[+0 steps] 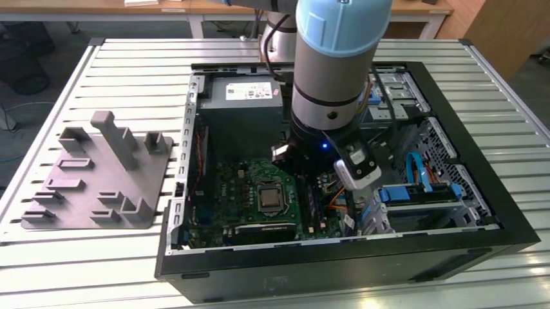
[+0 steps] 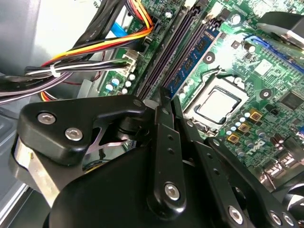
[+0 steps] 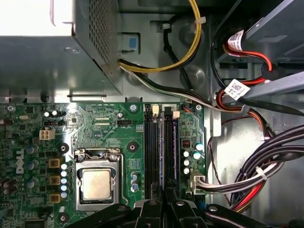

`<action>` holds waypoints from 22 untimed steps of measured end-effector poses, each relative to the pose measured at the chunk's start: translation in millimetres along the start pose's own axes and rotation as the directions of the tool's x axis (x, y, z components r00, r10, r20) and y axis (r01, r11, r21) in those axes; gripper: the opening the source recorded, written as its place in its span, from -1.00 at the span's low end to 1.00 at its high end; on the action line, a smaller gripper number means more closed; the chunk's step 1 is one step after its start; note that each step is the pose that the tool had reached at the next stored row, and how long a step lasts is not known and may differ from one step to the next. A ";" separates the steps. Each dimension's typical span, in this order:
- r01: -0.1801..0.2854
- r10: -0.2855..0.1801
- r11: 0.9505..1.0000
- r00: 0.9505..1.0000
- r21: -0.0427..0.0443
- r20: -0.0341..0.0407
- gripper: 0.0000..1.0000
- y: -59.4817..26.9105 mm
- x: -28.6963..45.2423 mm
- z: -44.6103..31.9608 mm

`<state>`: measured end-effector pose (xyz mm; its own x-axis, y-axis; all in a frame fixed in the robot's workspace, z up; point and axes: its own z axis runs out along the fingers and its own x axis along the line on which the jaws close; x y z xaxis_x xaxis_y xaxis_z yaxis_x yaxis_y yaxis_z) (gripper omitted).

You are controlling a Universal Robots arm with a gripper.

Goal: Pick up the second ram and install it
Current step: 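Insert the second ram into the second slot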

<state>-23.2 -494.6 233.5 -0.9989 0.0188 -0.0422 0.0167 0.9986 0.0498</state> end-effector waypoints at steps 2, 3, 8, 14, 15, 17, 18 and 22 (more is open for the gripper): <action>0.003 -0.003 1.000 1.000 0.000 0.000 -0.73 -0.2 0.1 2.3; 0.006 -0.006 1.000 1.000 0.000 0.000 -0.73 -0.3 0.2 3.4; 0.008 -0.008 1.000 1.000 0.000 0.000 -0.73 -0.8 2.5 6.5; 0.039 -0.039 0.999 0.999 0.000 -0.002 -0.73 -1.2 3.6 7.9; 0.040 -0.040 0.999 0.999 0.000 -0.002 -0.73 -1.4 3.7 8.3; 0.037 -0.037 0.999 0.999 0.001 -0.002 -0.73 -1.9 4.0 9.3; 0.031 -0.031 1.000 1.000 0.001 -0.002 -0.73 -2.0 4.1 9.9; 0.013 -0.013 1.000 1.000 0.005 -0.001 -0.73 -2.2 4.4 11.5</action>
<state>-27.2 -496.1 221.8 -0.9991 0.0056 -0.0422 0.0038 0.9990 0.0445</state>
